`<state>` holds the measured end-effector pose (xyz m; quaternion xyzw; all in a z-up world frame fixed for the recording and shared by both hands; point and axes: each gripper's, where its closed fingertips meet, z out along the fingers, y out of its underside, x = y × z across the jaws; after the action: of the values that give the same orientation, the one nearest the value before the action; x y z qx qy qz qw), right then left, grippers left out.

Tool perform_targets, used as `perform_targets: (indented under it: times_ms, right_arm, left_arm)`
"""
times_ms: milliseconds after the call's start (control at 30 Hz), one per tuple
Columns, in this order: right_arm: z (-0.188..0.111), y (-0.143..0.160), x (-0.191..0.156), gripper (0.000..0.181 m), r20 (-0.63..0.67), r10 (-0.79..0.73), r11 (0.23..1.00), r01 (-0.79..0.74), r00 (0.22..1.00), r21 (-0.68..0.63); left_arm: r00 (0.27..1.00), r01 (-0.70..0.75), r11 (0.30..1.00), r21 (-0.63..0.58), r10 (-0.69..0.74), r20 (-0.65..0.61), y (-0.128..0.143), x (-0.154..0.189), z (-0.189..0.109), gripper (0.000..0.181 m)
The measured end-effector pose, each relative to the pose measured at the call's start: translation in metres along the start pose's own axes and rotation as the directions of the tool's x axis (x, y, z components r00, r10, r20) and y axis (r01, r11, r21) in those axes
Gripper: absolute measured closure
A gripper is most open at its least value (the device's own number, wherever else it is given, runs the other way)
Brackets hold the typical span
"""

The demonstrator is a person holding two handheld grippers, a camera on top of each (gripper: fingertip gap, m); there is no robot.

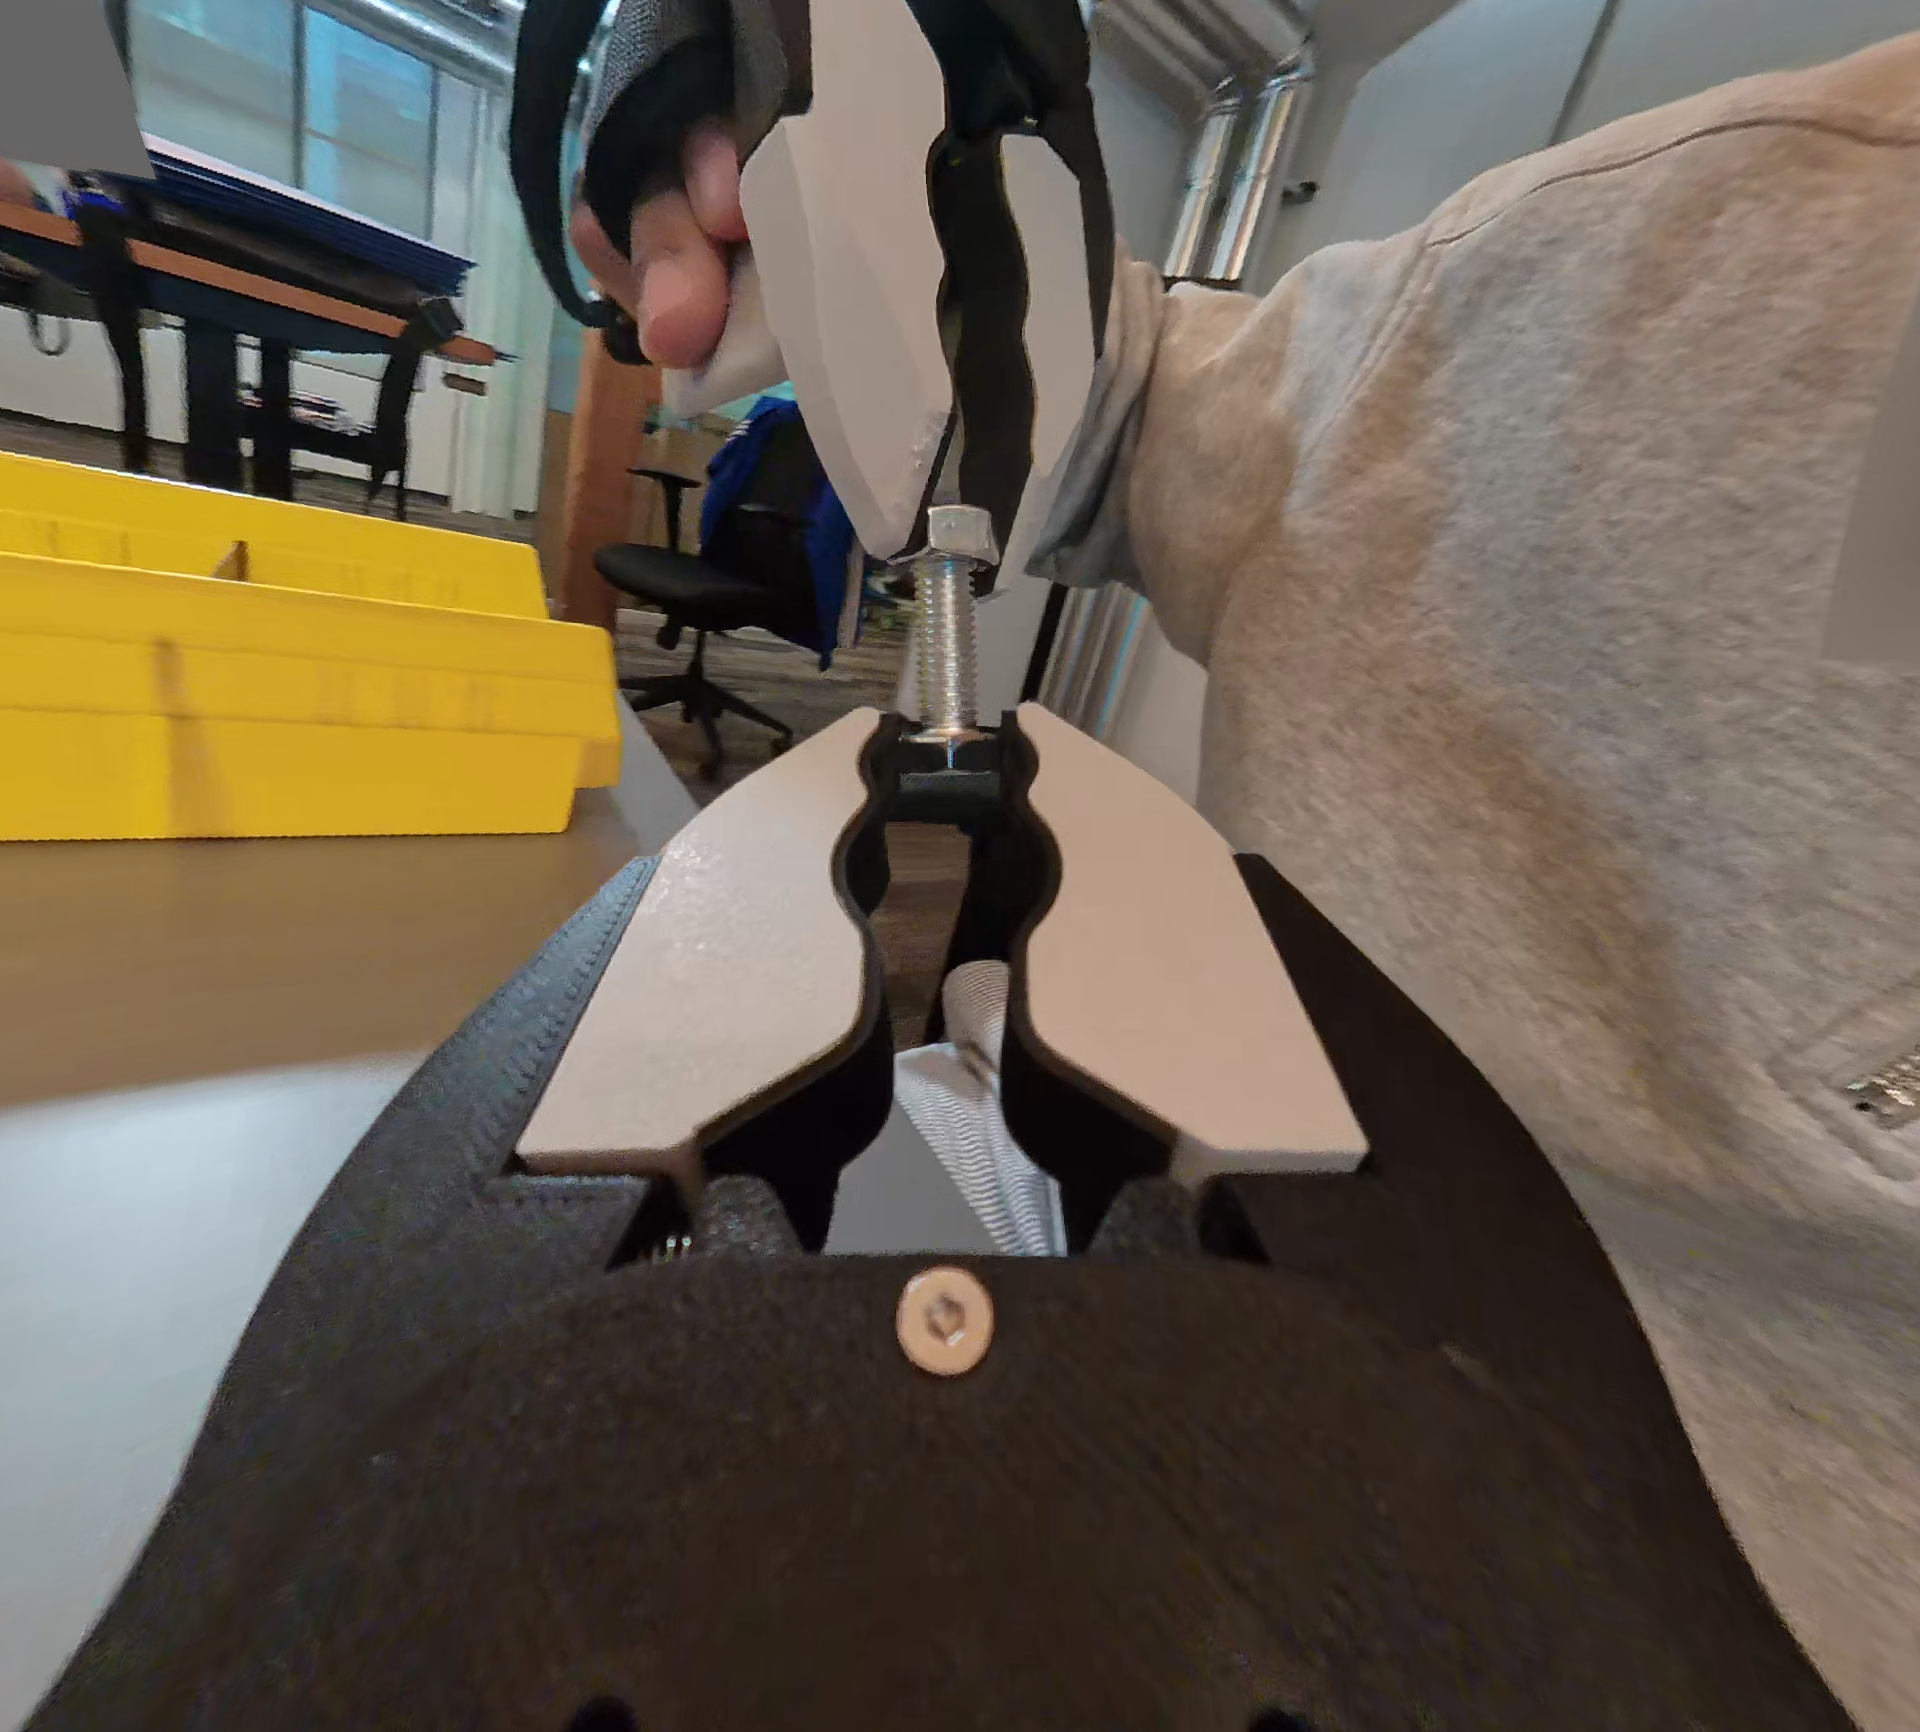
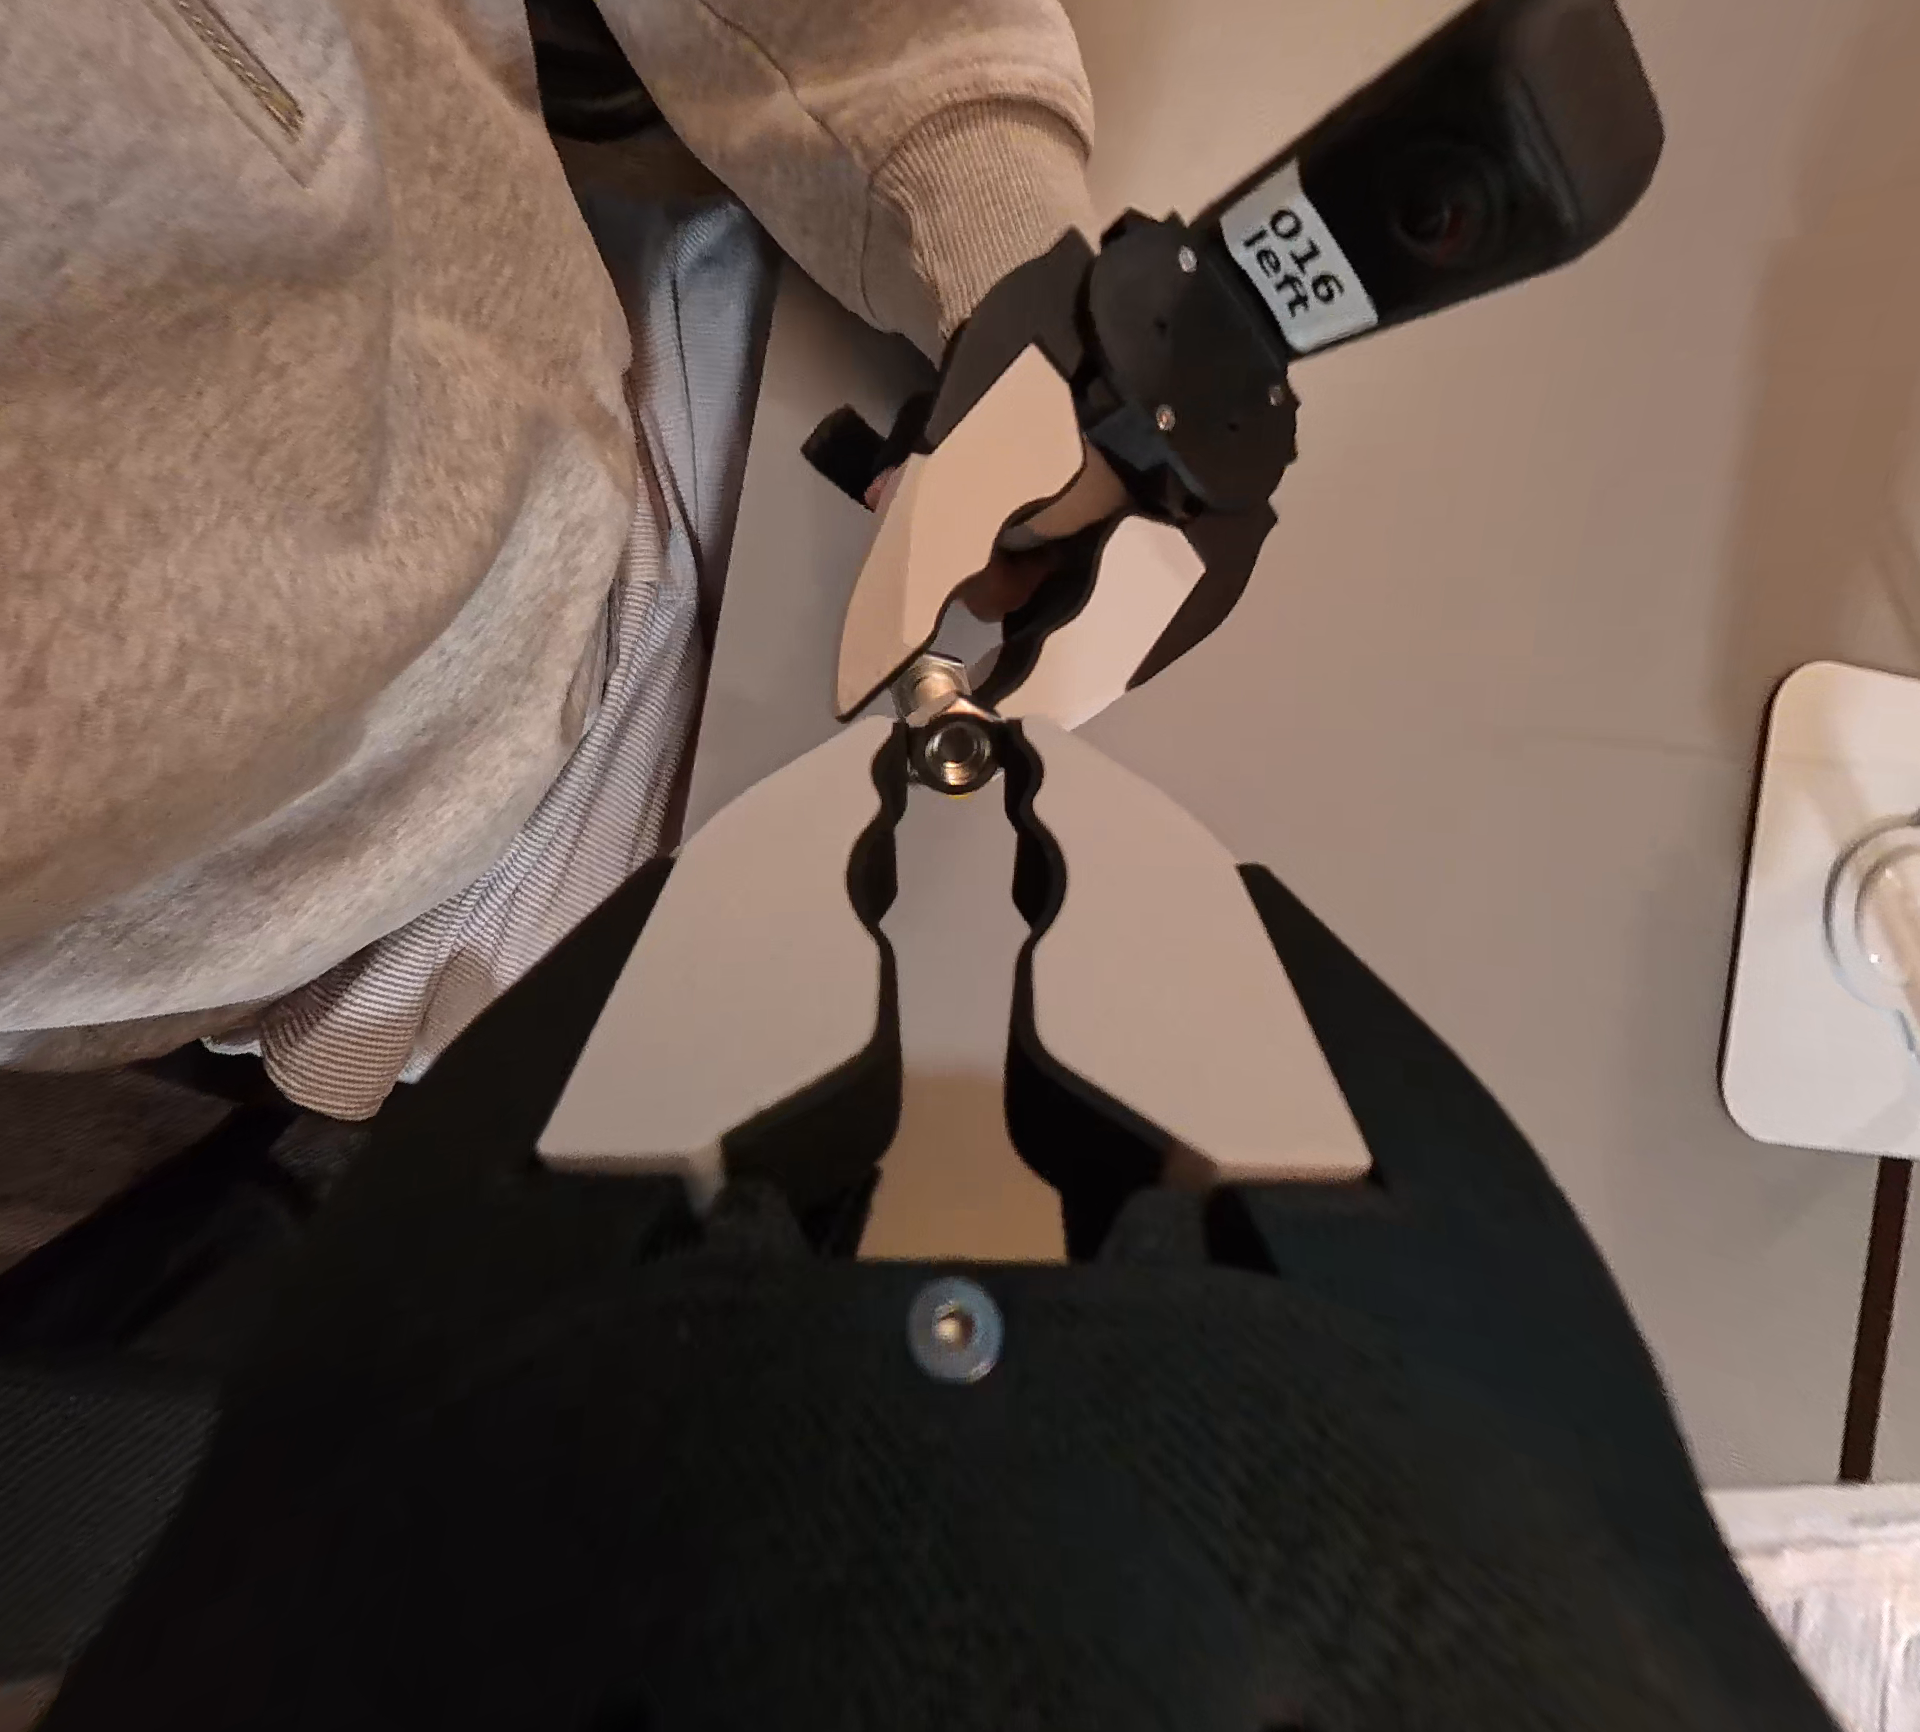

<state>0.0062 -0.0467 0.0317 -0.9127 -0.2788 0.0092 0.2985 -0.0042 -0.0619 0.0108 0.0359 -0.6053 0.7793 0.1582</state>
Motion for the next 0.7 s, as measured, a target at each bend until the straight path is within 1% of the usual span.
perform_targets:
  times_ms: [33,133,267,367,400,433,467,500,533,633,700]
  right_arm:
    - [0.0,-0.002,0.0,0.163,0.006,-0.001,1.0,0.001,1.0,0.015]
    - [0.001,-0.004,-0.001,0.163,0.03,0.011,0.999,-0.012,1.0,0.046]
    - [0.001,-0.01,-0.002,0.163,0.054,0.008,0.996,-0.013,0.998,0.087]
    - [0.001,-0.01,0.0,0.163,0.054,0.02,0.996,-0.024,0.998,0.083]
    - [0.001,-0.008,0.002,0.163,0.047,0.032,0.997,-0.035,0.998,0.069]
    - [0.002,-0.005,0.004,0.163,0.038,0.042,0.998,-0.043,0.998,0.051]
    - [0.003,-0.002,0.006,0.163,0.026,0.051,0.998,-0.052,0.998,0.032]
    - [0.004,0.001,0.008,0.163,0.013,0.064,0.998,-0.064,0.998,0.013]
    - [0.005,0.005,0.011,0.163,-0.001,0.082,0.997,-0.082,0.997,-0.008]
    - [0.008,0.017,0.021,0.163,-0.054,0.169,0.982,-0.172,0.984,-0.075]
    - [0.011,0.026,0.025,0.163,-0.086,0.238,0.961,-0.247,0.968,-0.127]
  left_arm:
    - [1.0,0.013,1.0,0.005,-0.013,-0.018,-0.001,0.002,0.0,0.162]
    - [1.0,-0.005,1.0,0.01,0.005,-0.019,0.0,0.003,0.0,0.162]
    - [0.997,0.025,0.999,0.022,-0.023,-0.068,-0.002,0.009,-0.001,0.162]
    - [0.996,0.043,0.998,0.034,-0.041,-0.076,-0.003,0.009,-0.002,0.162]
    - [0.998,0.031,0.999,0.038,-0.03,-0.046,-0.003,0.005,-0.002,0.163]
    - [1.0,0.013,0.999,0.046,-0.013,-0.004,-0.004,-0.001,-0.002,0.158]
    - [1.0,0.0,0.999,0.047,-0.001,0.032,-0.003,-0.005,-0.002,0.142]
    - [0.998,-0.01,0.999,0.033,0.008,0.064,-0.002,-0.009,-0.001,0.132]
    - [0.995,-0.027,0.999,0.018,0.025,0.096,-0.001,-0.013,-0.001,0.126]
    - [0.961,-0.125,0.992,-0.03,0.128,0.243,0.002,-0.031,-0.003,0.128]
    - [0.913,-0.206,0.976,-0.074,0.219,0.343,0.001,-0.042,-0.008,0.136]
